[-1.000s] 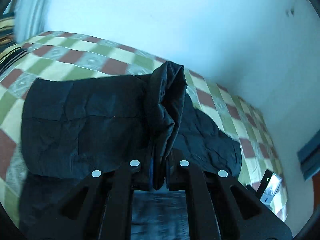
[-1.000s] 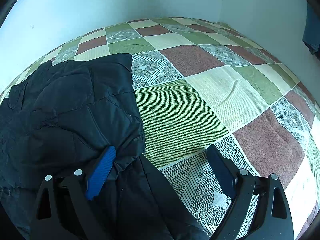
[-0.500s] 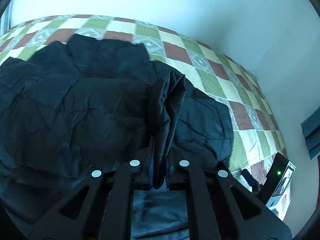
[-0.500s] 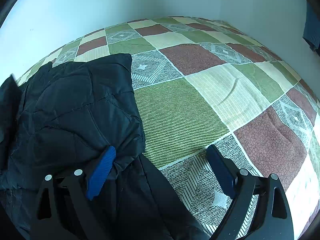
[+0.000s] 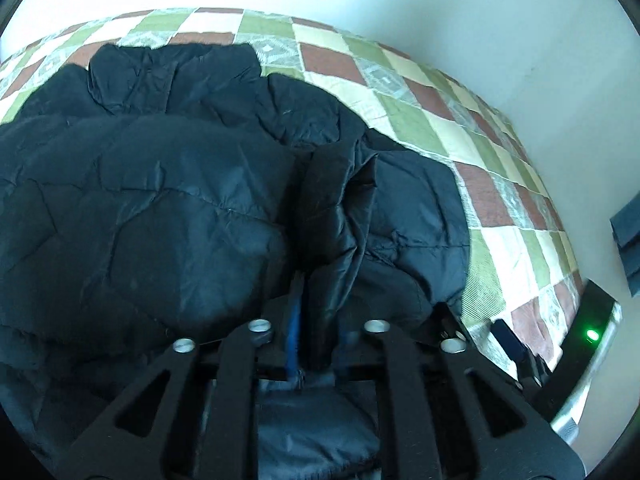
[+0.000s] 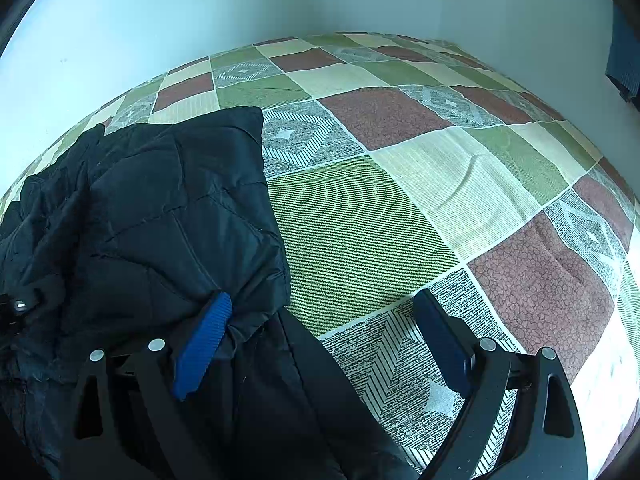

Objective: Fold large clothes

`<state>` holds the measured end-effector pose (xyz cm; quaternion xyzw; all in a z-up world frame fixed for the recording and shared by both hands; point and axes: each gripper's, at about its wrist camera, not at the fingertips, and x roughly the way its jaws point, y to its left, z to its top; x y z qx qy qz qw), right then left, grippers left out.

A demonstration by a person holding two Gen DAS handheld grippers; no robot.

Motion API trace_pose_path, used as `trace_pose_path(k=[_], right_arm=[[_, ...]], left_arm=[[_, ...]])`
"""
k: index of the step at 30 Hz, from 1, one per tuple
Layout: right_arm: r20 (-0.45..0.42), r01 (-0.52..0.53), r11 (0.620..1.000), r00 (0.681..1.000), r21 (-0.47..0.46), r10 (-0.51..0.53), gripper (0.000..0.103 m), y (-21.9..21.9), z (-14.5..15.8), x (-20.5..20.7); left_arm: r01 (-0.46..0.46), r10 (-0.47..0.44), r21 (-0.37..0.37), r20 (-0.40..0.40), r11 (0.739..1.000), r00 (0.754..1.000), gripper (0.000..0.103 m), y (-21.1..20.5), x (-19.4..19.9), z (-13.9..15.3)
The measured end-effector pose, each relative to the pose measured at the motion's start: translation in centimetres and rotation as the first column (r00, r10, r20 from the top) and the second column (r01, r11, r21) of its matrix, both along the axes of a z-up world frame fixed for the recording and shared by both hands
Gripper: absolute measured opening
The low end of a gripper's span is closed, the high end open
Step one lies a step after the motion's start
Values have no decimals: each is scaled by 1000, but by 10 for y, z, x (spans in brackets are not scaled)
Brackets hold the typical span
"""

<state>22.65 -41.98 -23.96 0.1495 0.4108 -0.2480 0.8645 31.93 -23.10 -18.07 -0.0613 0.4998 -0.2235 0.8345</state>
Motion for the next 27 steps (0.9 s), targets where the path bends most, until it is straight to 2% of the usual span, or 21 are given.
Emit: trace_pose_path(k=[2,4,6,7,9,11,12,15,16,19,23,27], right_arm=[[1,0,1000,1000,2,0,91,0,0,0],[3,-1,1000,1000,3,1,91,0,0,-1],[4,-1,1000,1000,6,1,91,-1,0,-1],[4,-2,1000,1000,12,2,91,-2,1,-2],[6,-4,1000,1000,14,4,91,-2,5,-3],[5,-16,1000,1000,-19,16,90,1,17,-5],[22,-19,998,1000,-53,20,90,7,29,-9],[72,-53,993,996,-101,60,75,27,60,-14],[89,-86,990,991,-108,96,68,39,71,-12],[93,-206,973,972,-100,215,58,74,86,5],[58,-328,937,940,-120,337,54,114,74,29],[-81,-389,917,920,-91,383,52,128,28,55]], left_arm=[[13,-12,-29,3,999,1000,43,9,-8,12],[1,1,-45,24,999,1000,51,25,-16,26],[-7,10,-59,58,998,998,52,50,-26,42],[-19,22,-38,89,999,996,52,67,-30,50],[-60,54,38,145,997,988,52,96,-33,58],[-124,99,127,184,984,978,52,126,-30,56],[-157,124,163,196,974,973,52,142,-28,54],[-275,222,255,217,927,951,52,194,-13,43],[-305,250,271,221,913,943,52,207,-7,40],[-380,318,327,229,865,920,52,242,15,25],[-405,344,356,225,842,912,52,259,31,12],[-385,331,390,201,837,922,52,261,38,-5]])
